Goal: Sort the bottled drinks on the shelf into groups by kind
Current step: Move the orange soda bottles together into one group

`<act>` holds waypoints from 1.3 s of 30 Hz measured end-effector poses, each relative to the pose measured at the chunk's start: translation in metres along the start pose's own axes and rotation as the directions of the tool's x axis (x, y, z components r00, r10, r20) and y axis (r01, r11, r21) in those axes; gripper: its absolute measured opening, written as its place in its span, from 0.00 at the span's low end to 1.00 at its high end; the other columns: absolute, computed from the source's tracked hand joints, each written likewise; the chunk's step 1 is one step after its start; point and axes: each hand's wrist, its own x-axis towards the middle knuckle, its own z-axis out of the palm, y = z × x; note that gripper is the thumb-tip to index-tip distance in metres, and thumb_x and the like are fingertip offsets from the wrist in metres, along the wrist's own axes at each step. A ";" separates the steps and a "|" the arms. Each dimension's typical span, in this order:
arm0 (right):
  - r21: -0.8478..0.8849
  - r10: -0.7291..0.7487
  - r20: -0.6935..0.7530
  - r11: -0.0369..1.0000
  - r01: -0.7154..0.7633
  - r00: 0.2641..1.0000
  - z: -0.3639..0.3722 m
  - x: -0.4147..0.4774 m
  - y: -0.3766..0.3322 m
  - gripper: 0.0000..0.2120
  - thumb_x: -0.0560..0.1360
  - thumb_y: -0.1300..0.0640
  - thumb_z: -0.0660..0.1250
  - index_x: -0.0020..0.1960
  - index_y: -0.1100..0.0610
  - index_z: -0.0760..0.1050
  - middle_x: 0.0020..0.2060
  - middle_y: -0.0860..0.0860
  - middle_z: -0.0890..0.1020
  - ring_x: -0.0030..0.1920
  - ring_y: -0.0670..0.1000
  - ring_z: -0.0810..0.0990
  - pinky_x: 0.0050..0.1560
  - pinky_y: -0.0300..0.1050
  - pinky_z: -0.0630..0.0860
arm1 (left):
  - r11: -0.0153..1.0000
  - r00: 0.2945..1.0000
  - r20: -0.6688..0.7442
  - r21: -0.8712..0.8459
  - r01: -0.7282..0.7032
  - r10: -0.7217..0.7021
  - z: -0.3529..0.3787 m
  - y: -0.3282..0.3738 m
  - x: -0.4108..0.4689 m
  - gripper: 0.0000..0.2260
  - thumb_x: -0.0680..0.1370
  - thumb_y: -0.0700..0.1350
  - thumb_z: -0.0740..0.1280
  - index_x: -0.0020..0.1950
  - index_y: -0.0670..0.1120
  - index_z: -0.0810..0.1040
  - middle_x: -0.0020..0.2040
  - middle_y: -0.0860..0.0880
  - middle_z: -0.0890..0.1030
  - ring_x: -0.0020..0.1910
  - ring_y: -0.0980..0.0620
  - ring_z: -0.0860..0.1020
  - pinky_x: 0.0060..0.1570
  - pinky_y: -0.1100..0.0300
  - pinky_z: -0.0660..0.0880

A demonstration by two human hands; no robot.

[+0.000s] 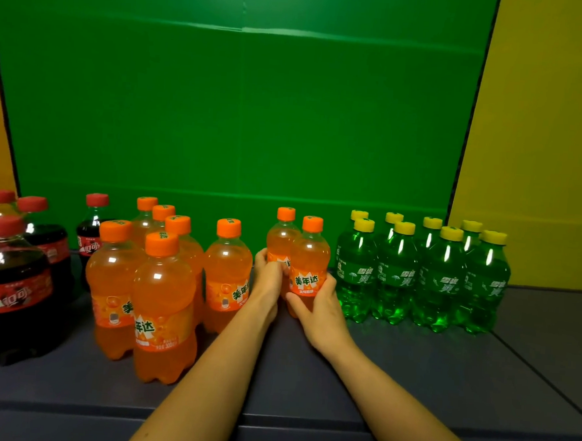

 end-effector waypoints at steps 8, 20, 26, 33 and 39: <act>-0.033 0.012 -0.018 0.999 -0.013 1.000 0.001 -0.002 -0.001 0.29 0.74 0.52 0.67 0.68 0.61 0.57 0.63 0.57 0.71 0.61 0.55 0.73 0.54 0.41 0.67 | 0.997 1.000 -0.007 0.072 -0.002 0.002 -0.005 0.000 -0.005 0.19 0.69 0.35 0.61 0.58 0.45 0.67 0.45 0.46 0.75 0.43 0.50 0.74 0.33 0.60 0.66; -0.060 0.120 -0.068 0.991 -0.124 0.990 0.009 0.009 -0.012 0.28 0.75 0.57 0.66 0.68 0.65 0.57 0.63 0.62 0.71 0.62 0.60 0.72 0.59 0.50 0.69 | 0.989 0.988 -0.127 0.130 -0.069 0.086 -0.006 0.008 -0.034 0.14 0.73 0.34 0.61 0.38 0.50 0.60 0.37 0.49 0.67 0.37 0.52 0.69 0.48 0.54 0.67; -0.059 0.166 -0.088 0.983 -0.171 0.982 0.014 0.019 -0.014 0.29 0.75 0.57 0.65 0.69 0.65 0.55 0.65 0.62 0.67 0.64 0.60 0.70 0.59 0.49 0.67 | 0.987 0.984 -0.149 0.145 -0.076 0.098 -0.006 0.008 -0.035 0.15 0.75 0.35 0.61 0.38 0.52 0.59 0.37 0.50 0.67 0.36 0.54 0.68 0.48 0.55 0.65; 0.002 0.172 -0.126 0.985 -0.174 0.977 0.023 0.025 -0.009 0.29 0.75 0.56 0.66 0.68 0.64 0.55 0.62 0.62 0.72 0.61 0.62 0.73 0.59 0.55 0.71 | 0.961 0.968 -0.109 0.187 -0.203 0.225 -0.005 0.006 -0.034 0.17 0.73 0.40 0.70 0.51 0.48 0.62 0.48 0.49 0.73 0.53 0.48 0.73 0.61 0.53 0.68; -0.033 0.145 -0.091 0.988 -0.149 0.985 0.022 0.025 -0.007 0.29 0.76 0.56 0.64 0.70 0.65 0.55 0.65 0.62 0.67 0.63 0.61 0.70 0.60 0.53 0.69 | 0.912 0.933 -0.135 0.298 -0.282 0.333 -0.005 0.001 -0.033 0.21 0.75 0.41 0.68 0.63 0.39 0.64 0.62 0.39 0.73 0.63 0.42 0.72 0.62 0.55 0.65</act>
